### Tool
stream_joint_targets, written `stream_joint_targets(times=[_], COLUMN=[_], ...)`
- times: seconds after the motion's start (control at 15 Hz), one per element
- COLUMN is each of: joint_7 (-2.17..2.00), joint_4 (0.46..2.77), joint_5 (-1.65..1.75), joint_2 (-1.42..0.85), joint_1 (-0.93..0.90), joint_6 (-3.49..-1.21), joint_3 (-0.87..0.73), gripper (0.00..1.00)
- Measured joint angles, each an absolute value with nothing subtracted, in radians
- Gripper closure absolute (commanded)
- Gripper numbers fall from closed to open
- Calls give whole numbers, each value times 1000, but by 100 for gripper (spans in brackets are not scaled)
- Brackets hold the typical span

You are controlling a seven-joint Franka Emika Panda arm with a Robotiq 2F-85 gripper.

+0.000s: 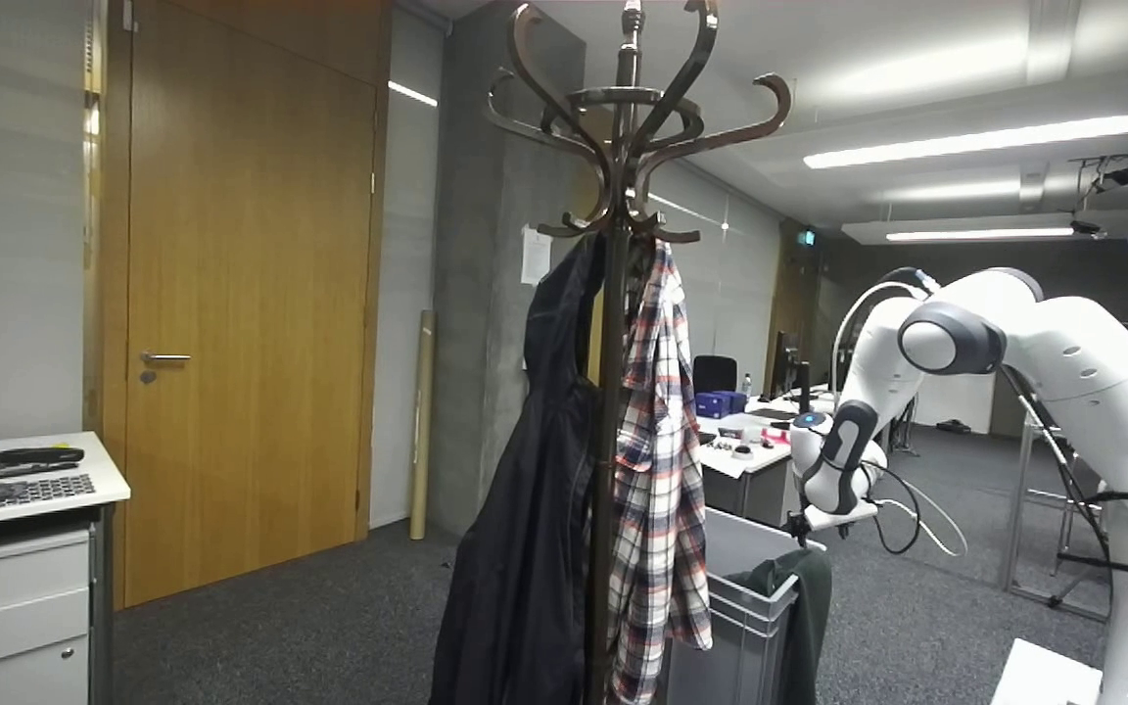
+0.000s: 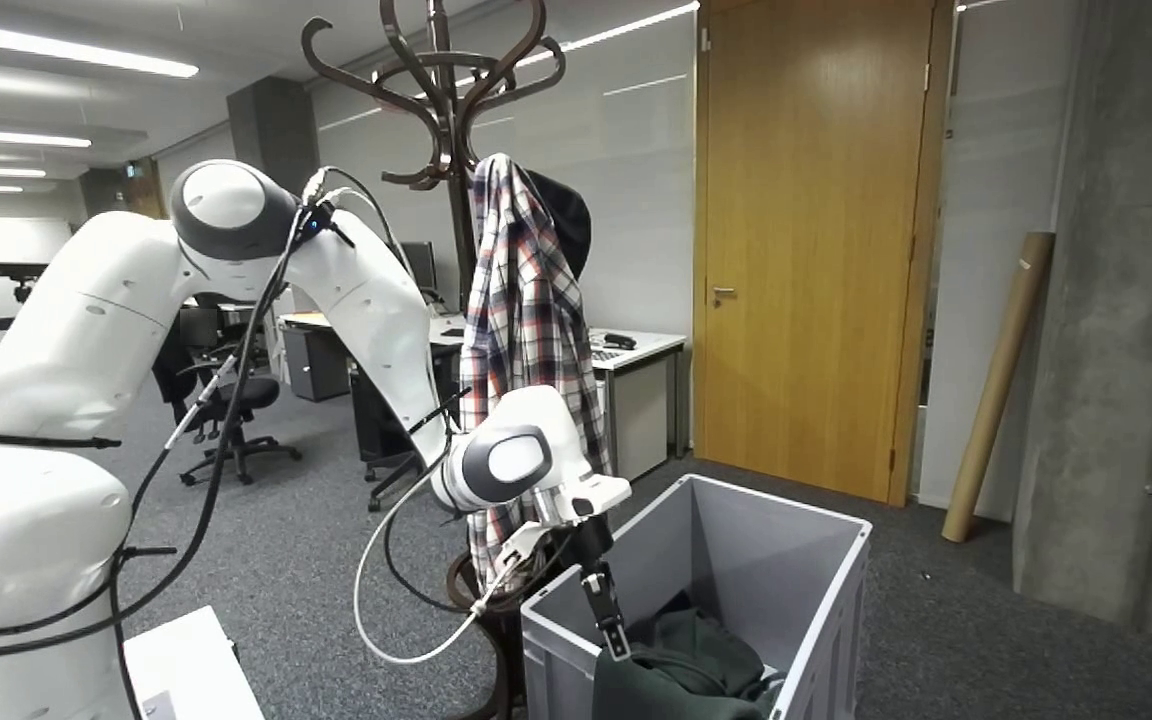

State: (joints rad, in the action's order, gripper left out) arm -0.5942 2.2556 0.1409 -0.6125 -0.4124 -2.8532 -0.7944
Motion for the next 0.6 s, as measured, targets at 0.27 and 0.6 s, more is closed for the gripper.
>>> stream_joint_targets(times=[0.27, 0.6], joint_7=[-639, -679], joint_4=[2215, 2167], joint_5=[87, 17], joint_2=[-627, -626], joint_1=[-377, -228], joint_6=[-2740, -2701], joint_3=[-733, -621], gripper=[0, 0])
